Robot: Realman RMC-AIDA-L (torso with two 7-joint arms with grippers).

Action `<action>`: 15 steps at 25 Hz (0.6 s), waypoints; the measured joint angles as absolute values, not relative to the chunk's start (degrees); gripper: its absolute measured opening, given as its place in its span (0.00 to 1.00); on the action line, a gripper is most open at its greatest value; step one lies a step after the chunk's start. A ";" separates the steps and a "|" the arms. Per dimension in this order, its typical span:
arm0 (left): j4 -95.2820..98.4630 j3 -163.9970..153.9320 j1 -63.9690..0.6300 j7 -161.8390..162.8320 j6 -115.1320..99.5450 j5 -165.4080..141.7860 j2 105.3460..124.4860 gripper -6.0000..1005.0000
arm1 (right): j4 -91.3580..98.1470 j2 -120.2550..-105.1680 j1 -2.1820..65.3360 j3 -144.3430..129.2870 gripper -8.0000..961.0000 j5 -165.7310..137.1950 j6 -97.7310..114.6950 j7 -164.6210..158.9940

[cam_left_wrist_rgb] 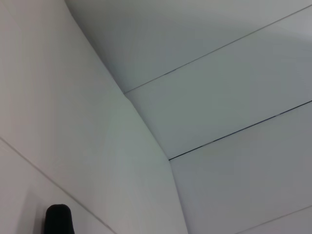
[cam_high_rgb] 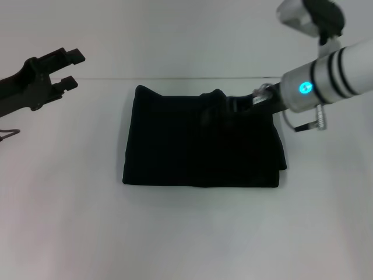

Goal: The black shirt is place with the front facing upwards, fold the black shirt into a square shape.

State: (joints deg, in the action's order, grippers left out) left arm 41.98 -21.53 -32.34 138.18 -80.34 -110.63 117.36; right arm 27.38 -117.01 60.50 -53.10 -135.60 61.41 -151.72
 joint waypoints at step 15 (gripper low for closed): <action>41.46 -21.33 -32.31 136.91 -80.34 -109.57 117.50 0.78 | 29.84 -115.22 57.48 -57.55 0.68 -139.86 54.02 -159.31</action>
